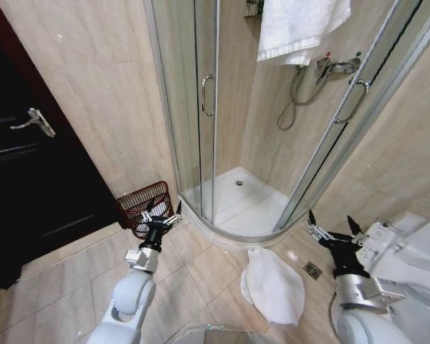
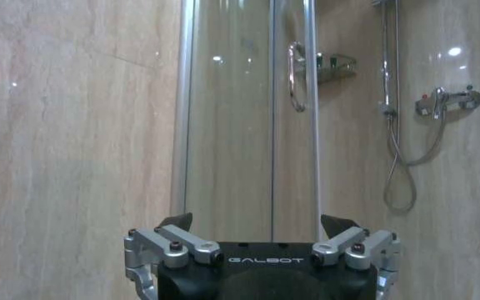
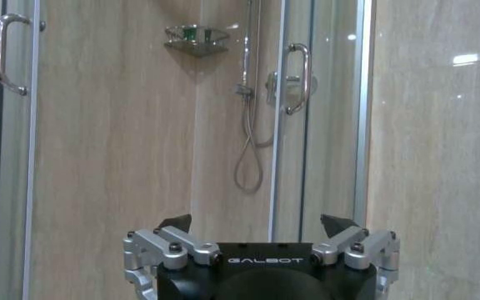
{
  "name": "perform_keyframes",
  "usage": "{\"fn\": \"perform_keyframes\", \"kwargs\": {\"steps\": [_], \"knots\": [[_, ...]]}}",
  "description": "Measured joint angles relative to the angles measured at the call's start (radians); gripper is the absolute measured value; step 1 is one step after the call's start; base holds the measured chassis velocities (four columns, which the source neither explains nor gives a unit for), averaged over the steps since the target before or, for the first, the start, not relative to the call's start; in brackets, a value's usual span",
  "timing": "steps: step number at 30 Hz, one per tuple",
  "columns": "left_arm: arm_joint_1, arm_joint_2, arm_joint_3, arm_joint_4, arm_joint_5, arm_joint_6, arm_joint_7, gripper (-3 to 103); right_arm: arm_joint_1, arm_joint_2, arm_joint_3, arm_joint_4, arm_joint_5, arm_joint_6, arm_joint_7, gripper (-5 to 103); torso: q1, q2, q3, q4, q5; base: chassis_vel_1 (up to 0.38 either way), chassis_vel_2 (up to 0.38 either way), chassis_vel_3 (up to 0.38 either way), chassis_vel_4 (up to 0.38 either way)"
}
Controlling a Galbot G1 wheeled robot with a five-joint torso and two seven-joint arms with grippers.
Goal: Discard the used towel into the hamper.
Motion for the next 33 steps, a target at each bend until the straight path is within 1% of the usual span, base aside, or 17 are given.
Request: {"fn": "perform_keyframes", "kwargs": {"steps": [3, 7, 10, 11, 13, 15, 16, 17, 19, 20, 21, 23, 28, 31, 33], "knots": [[-0.001, -0.001, 0.000, -0.003, 0.000, 0.001, -0.003, 100, 0.002, 0.000, 0.000, 0.004, 0.001, 0.000, 0.000, 100, 0.001, 0.003, 0.001, 0.0000, -0.0001, 0.000, 0.000, 0.000, 0.000], [0.001, 0.002, -0.006, -0.015, 0.000, 0.014, -0.004, 100, 0.008, -0.007, 0.004, 0.007, 0.004, -0.001, -0.002, 100, 0.008, 0.018, 0.010, 0.0000, -0.0001, 0.000, 0.000, 0.000, 0.000], [-0.004, 0.002, -0.006, -0.032, 0.009, 0.063, -0.047, 100, 0.015, -0.005, 0.004, 0.007, 0.006, -0.003, -0.007, 100, 0.016, 0.036, 0.020, 0.0000, -0.0001, 0.000, 0.000, 0.000, 0.000], [-0.004, 0.002, -0.006, -0.032, 0.009, 0.063, -0.047, 100, 0.015, -0.005, 0.004, 0.007, 0.006, -0.003, -0.007, 100, 0.016, 0.036, 0.020, 0.0000, -0.0001, 0.000, 0.000, 0.000, 0.000], [-0.015, -0.002, -0.007, -0.039, 0.026, 0.106, -0.081, 100, 0.013, -0.004, 0.001, 0.008, 0.007, -0.004, -0.023, 100, 0.023, 0.051, 0.028, 0.0001, 0.0000, 0.000, 0.000, 0.000, 0.000], [-0.043, -0.003, -0.015, -0.031, 0.053, 0.124, -0.120, 100, 0.007, -0.006, 0.000, 0.011, 0.023, -0.004, -0.043, 100, 0.028, 0.064, 0.035, -0.0001, 0.0000, 0.000, 0.000, 0.000, 0.000], [-0.043, -0.003, -0.015, -0.031, 0.053, 0.124, -0.120, 100, 0.007, -0.006, 0.000, 0.011, 0.023, -0.004, -0.043, 100, 0.028, 0.064, 0.035, -0.0001, 0.0000, 0.000, 0.000, 0.000, 0.000], [-0.054, -0.003, -0.019, -0.024, 0.064, 0.132, -0.137, 100, 0.004, -0.007, -0.001, 0.011, 0.029, -0.004, -0.048, 100, 0.030, 0.069, 0.038, 0.0000, -0.0001, 0.000, 0.000, 0.000, 0.000], [-0.082, -0.002, -0.031, -0.006, 0.084, 0.165, -0.190, 100, 0.001, -0.010, -0.004, 0.011, 0.040, -0.004, -0.056, 100, 0.037, 0.083, 0.046, -0.0001, -0.0002, 0.000, 0.000, 0.000, 0.000], [-0.082, -0.002, -0.031, -0.006, 0.084, 0.165, -0.190, 100, 0.001, -0.010, -0.004, 0.011, 0.040, -0.004, -0.056, 100, 0.037, 0.083, 0.046, -0.0001, -0.0002, 0.000, 0.000, 0.000, 0.000], [-0.088, -0.004, -0.036, -0.002, 0.086, 0.182, -0.205, 100, 0.003, -0.010, -0.007, 0.010, 0.040, -0.003, -0.059, 100, 0.041, 0.092, 0.051, -0.0001, -0.0001, 0.000, 0.000, 0.000, 0.000], [-0.089, -0.008, -0.036, 0.005, 0.086, 0.195, -0.217, 100, 0.010, -0.012, -0.011, 0.009, 0.040, -0.003, -0.059, 100, 0.047, 0.105, 0.058, 0.0001, -0.0001, 0.000, 0.000, 0.000, 0.000], [-0.101, -0.013, -0.039, 0.024, 0.080, 0.200, -0.225, 100, 0.020, -0.017, -0.017, 0.011, 0.040, -0.006, -0.063, 100, 0.055, 0.123, 0.067, 0.0000, -0.0002, 0.000, 0.000, 0.000, 0.000], [-0.119, -0.008, -0.065, 0.033, 0.055, 0.219, -0.245, 100, 0.033, -0.024, -0.018, 0.014, 0.048, -0.010, -0.064, 100, 0.065, 0.145, 0.080, 0.0000, -0.0001, 0.000, 0.000, 0.000, 0.000], [-0.122, -0.006, -0.074, 0.036, 0.053, 0.221, -0.250, 100, 0.036, -0.026, -0.017, 0.013, 0.049, -0.010, -0.066, 100, 0.067, 0.150, 0.083, 0.0000, -0.0002, 0.000, 0.000, 0.000, 0.000]]}}
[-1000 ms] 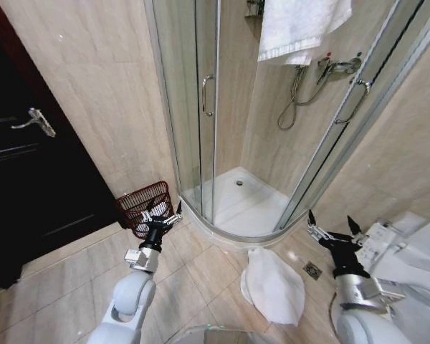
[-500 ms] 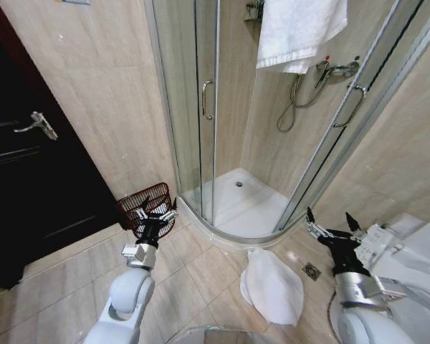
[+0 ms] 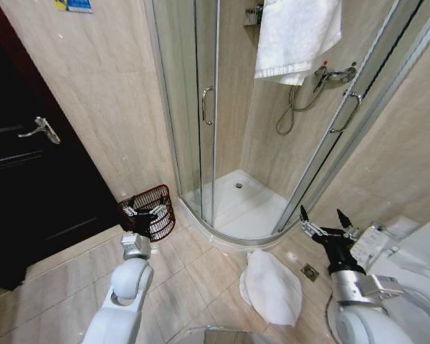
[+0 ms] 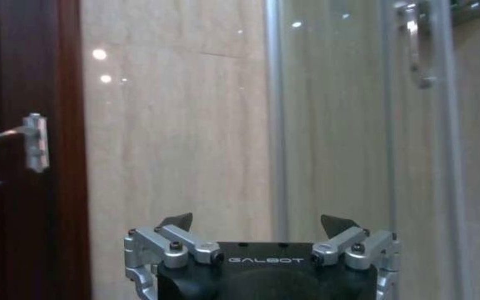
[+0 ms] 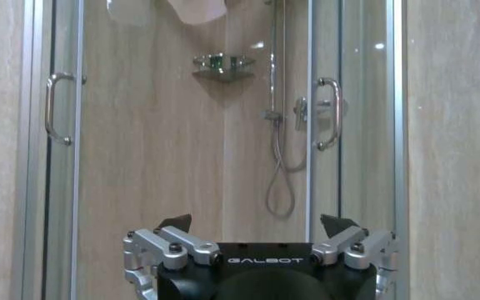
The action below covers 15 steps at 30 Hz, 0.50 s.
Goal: Discard the used towel into the hamper.
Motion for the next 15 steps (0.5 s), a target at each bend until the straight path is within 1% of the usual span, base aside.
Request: {"fn": "perform_keyframes", "kwargs": {"steps": [2, 3, 4, 5, 6, 7, 8, 9, 11, 13, 15], "knots": [[-0.004, 0.001, -0.025, 0.008, -0.007, 0.000, -0.001, 100, 0.001, -0.002, 0.003, -0.006, 0.001, 0.004, -0.004, 100, 0.004, 0.010, 0.006, 0.0000, 0.0001, 0.000, 0.000, 0.000, 0.000], [-0.005, 0.000, -0.057, 0.014, -0.023, 0.000, 0.028, 100, -0.003, -0.006, 0.007, -0.010, 0.005, 0.013, -0.015, 100, 0.008, 0.019, 0.011, 0.0000, 0.0000, 0.000, 0.000, 0.000, 0.000], [-0.005, 0.000, -0.057, 0.014, -0.023, 0.000, 0.028, 100, -0.003, -0.006, 0.007, -0.010, 0.005, 0.013, -0.015, 100, 0.008, 0.019, 0.011, 0.0000, 0.0000, 0.000, 0.000, 0.000, 0.000], [-0.004, -0.001, -0.076, 0.016, -0.032, -0.002, 0.054, 100, -0.006, -0.008, 0.009, -0.014, 0.007, 0.019, -0.024, 100, 0.010, 0.024, 0.014, 0.0000, -0.0001, 0.000, 0.000, 0.000, 0.000], [0.001, 0.000, -0.102, 0.020, -0.054, -0.014, 0.105, 100, -0.007, -0.011, 0.012, -0.020, 0.007, 0.031, -0.040, 100, 0.013, 0.031, 0.018, 0.0000, 0.0000, 0.000, 0.000, 0.000, 0.000], [0.004, 0.001, -0.114, 0.022, -0.064, -0.021, 0.127, 100, -0.008, -0.012, 0.013, -0.024, 0.008, 0.038, -0.045, 100, 0.015, 0.035, 0.020, -0.0001, -0.0001, 0.000, 0.000, 0.000, 0.000], [0.012, 0.005, -0.141, 0.024, -0.088, -0.042, 0.162, 100, -0.005, -0.015, 0.008, -0.033, 0.015, 0.052, -0.048, 100, 0.019, 0.044, 0.025, -0.0001, 0.0000, 0.000, 0.000, 0.000, 0.000], [0.012, 0.005, -0.141, 0.024, -0.088, -0.042, 0.162, 100, -0.005, -0.015, 0.008, -0.033, 0.015, 0.052, -0.048, 100, 0.019, 0.044, 0.025, -0.0001, 0.0000, 0.000, 0.000, 0.000, 0.000], [0.022, 0.008, -0.164, 0.023, -0.126, -0.063, 0.186, 100, 0.008, -0.015, -0.009, -0.040, 0.030, 0.053, -0.046, 100, 0.025, 0.057, 0.033, 0.0001, 0.0000, 0.000, 0.000, 0.000, 0.000], [0.027, 0.009, -0.168, 0.020, -0.135, -0.070, 0.192, 100, 0.014, -0.014, -0.015, -0.042, 0.030, 0.053, -0.046, 100, 0.028, 0.064, 0.036, 0.0001, 0.0000, 0.000, 0.000, 0.000, 0.000], [0.036, 0.011, -0.169, 0.013, -0.149, -0.091, 0.208, 100, 0.020, -0.012, -0.022, -0.042, 0.030, 0.047, -0.046, 100, 0.033, 0.075, 0.042, 0.0001, 0.0000, 0.000, 0.000, 0.000, 0.000]]}}
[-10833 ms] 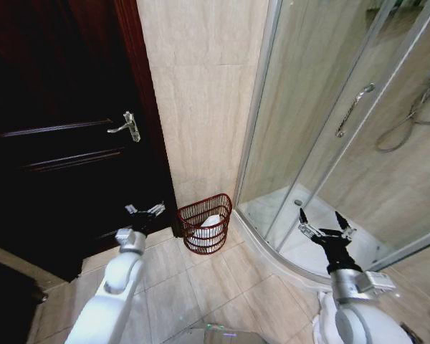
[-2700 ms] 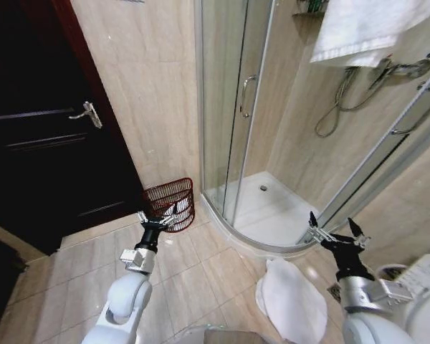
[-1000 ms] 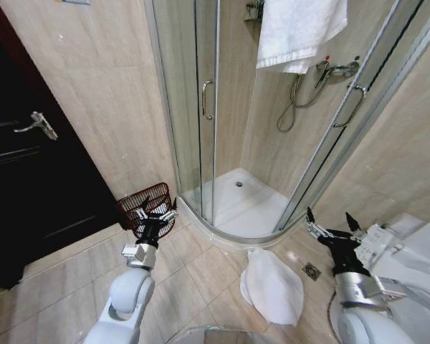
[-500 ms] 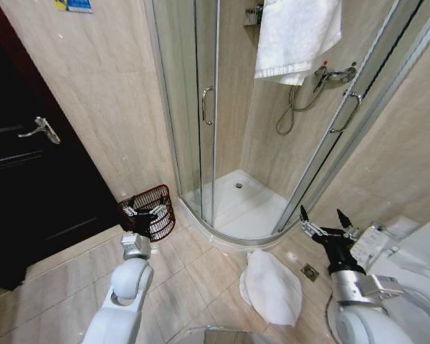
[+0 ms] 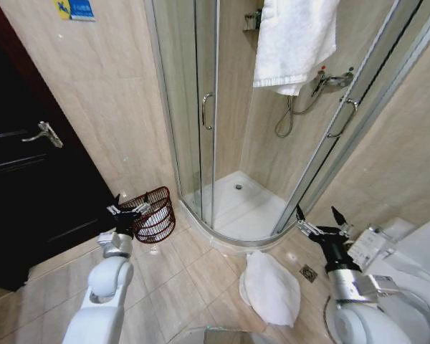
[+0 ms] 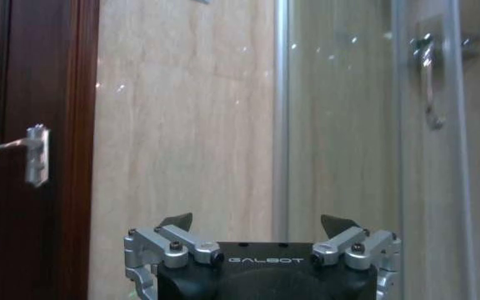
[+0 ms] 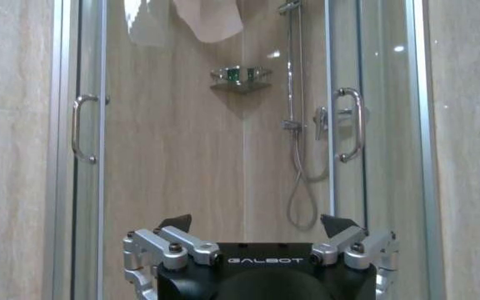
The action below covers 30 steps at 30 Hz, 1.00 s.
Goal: Discard the used towel into the hamper.
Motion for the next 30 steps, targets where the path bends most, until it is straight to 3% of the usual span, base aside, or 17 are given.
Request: {"fn": "perform_keyframes", "kwargs": {"steps": [5, 13, 30], "knots": [[0.006, 0.004, 0.025, -0.026, -0.023, -0.013, 0.031, 100, 0.013, 0.001, -0.002, 0.003, 0.000, -0.020, 0.008, 100, 0.012, 0.028, 0.015, -0.0001, 0.0000, 0.000, 0.000, 0.000, 0.000], [0.004, 0.006, 0.046, -0.049, -0.020, 0.030, 0.013, 100, 0.016, 0.004, -0.007, 0.014, -0.001, -0.035, 0.018, 100, 0.030, 0.067, 0.037, -0.0001, 0.0000, 0.000, 0.000, 0.000, 0.000], [0.004, 0.001, 0.074, -0.049, 0.009, 0.027, 0.011, 100, -0.006, -0.002, 0.012, 0.040, 0.005, -0.037, 0.031, 100, 0.068, 0.151, 0.083, -0.0001, 0.0000, 0.000, 0.000, 0.000, 0.000]]}}
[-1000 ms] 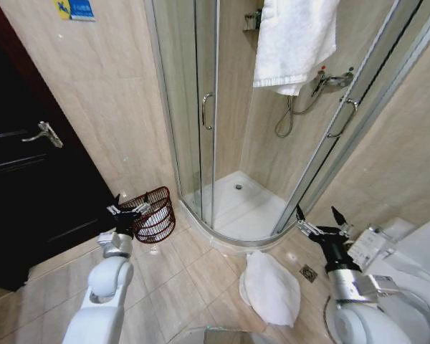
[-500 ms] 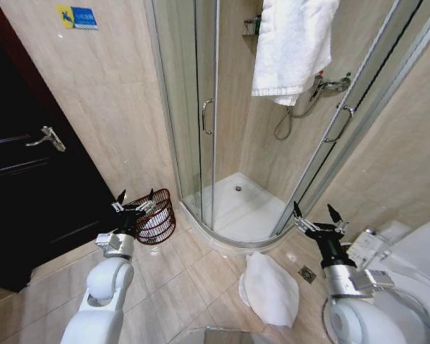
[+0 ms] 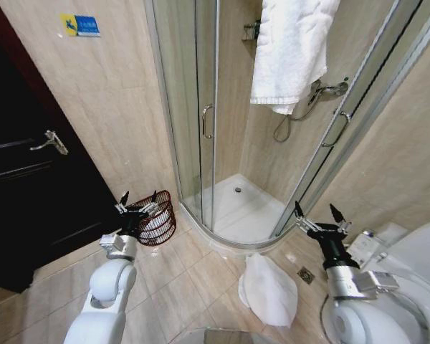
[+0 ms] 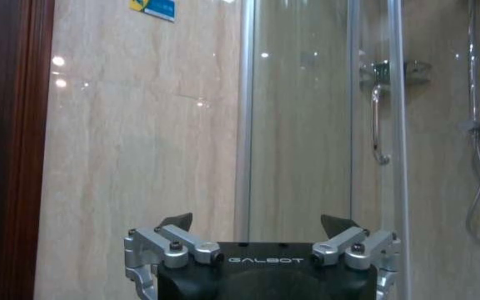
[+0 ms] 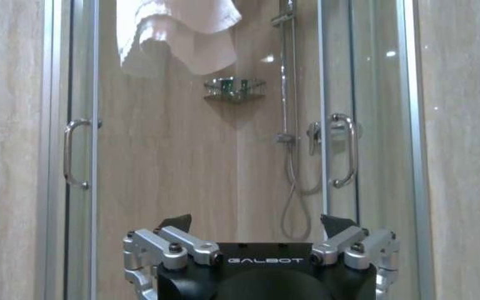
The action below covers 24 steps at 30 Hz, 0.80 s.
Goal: Discard the used towel into the hamper.
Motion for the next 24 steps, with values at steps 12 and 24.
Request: {"fn": "perform_keyframes", "kwargs": {"steps": [12, 24], "knots": [[0.007, 0.030, -0.008, -0.005, -0.004, -0.001, -0.003, 100, 0.026, 0.016, -0.013, -0.013, -0.014, -0.019, 0.001, 100, 0.029, 0.065, 0.036, 0.0001, 0.0001, 0.000, 0.000, 0.000, 0.000], [-0.010, 0.027, 0.041, -0.002, 0.015, 0.011, -0.016, 100, 0.052, 0.008, -0.018, -0.017, -0.013, -0.043, 0.001, 100, 0.058, 0.127, 0.069, 0.0000, 0.0001, 0.000, 0.000, 0.000, 0.000]]}}
